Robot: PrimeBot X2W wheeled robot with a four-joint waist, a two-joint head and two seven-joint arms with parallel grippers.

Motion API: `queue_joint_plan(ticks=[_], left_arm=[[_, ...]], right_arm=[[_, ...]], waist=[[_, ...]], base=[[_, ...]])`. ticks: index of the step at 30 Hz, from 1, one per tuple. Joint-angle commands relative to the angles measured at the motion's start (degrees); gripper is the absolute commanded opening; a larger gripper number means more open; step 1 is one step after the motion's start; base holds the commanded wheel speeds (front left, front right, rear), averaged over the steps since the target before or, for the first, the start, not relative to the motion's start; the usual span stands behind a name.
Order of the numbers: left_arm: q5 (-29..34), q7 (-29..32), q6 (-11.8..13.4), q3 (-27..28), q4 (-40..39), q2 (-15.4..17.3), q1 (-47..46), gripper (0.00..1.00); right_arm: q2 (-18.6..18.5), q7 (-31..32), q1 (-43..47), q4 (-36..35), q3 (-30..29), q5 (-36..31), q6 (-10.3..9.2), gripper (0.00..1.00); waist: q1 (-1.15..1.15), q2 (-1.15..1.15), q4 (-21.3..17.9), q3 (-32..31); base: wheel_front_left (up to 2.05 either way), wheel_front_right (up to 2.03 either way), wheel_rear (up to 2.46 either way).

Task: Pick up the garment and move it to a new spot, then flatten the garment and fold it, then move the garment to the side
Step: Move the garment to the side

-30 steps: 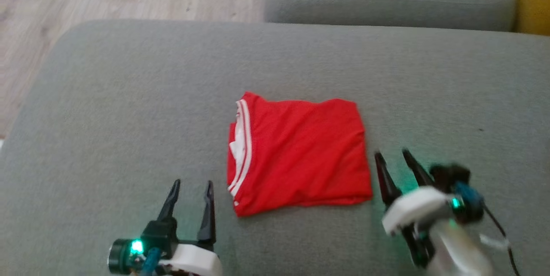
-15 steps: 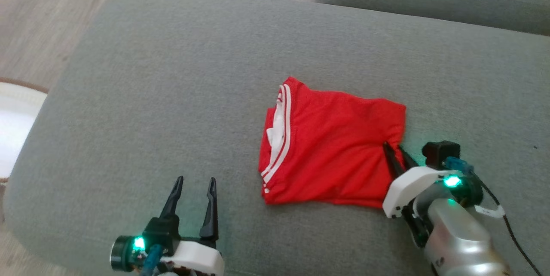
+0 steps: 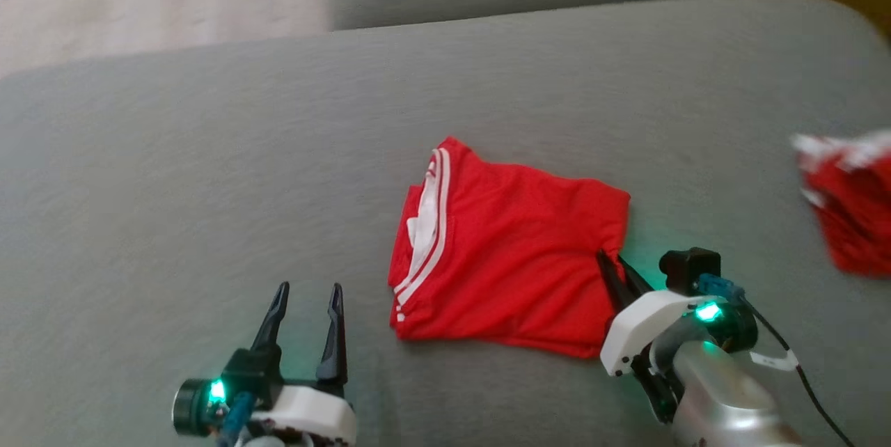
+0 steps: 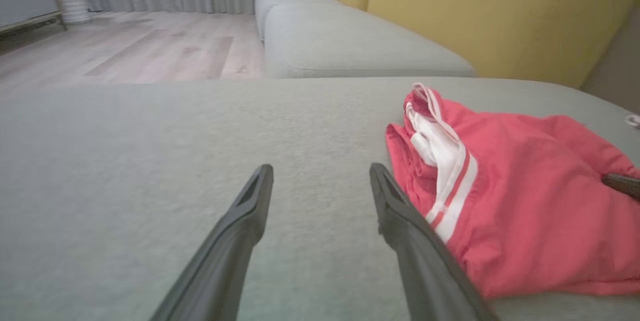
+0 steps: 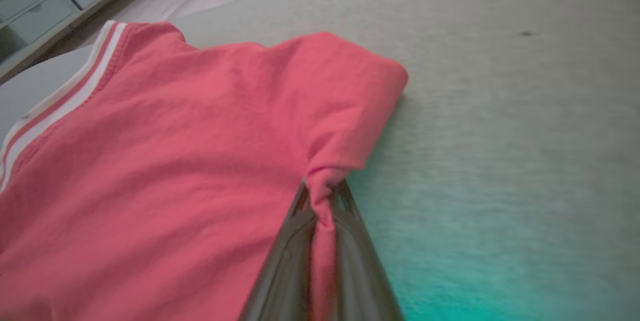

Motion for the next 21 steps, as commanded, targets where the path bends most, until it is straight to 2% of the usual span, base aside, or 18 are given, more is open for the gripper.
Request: queue_joint_plan(ticks=[1, 6, 10, 16, 21], left_arm=[[-0.4, -0.6, 0.1, 1.4, -1.9, 0.1, -2.9, 1.00], [0.0, -0.6, -0.2, 0.0, -1.2, 0.1, -3.6, 1.00], [0.4, -0.6, -0.3, -0.3, -0.6, 0.1, -4.6, 1.00], [1.2, -0.6, -0.8, -0.8, 0.2, 0.1, -5.4, 1.00], [2.0, -0.6, -1.6, -0.8, 1.0, 0.1, -5.8, 1.00]], right_arm=[[-0.2, -0.6, 0.6, -1.8, 1.6, 0.9, -0.05, 0.00], [-0.2, -0.6, 1.2, -3.7, 3.1, 1.8, -0.05, 0.00], [-0.2, -0.6, 0.9, -5.3, 3.9, 2.8, -0.05, 0.00], [-0.9, -0.6, -2.6, -6.3, 3.2, 1.8, -0.05, 0.00], [-4.0, -0.6, -8.9, -5.1, 2.7, -0.4, -0.05, 0.00]], waist=[[0.00, 0.00, -10.7, -0.6], [0.00, 0.00, -18.1, -0.2], [0.00, 0.00, -20.8, 0.9], [0.00, 0.00, -20.2, 2.9], [0.00, 0.00, -18.3, 4.2]], base=[[0.00, 0.00, 0.00], [0.00, 0.00, 0.00], [0.00, 0.00, 0.00], [0.00, 0.00, 0.00], [0.00, 0.00, 0.00]])
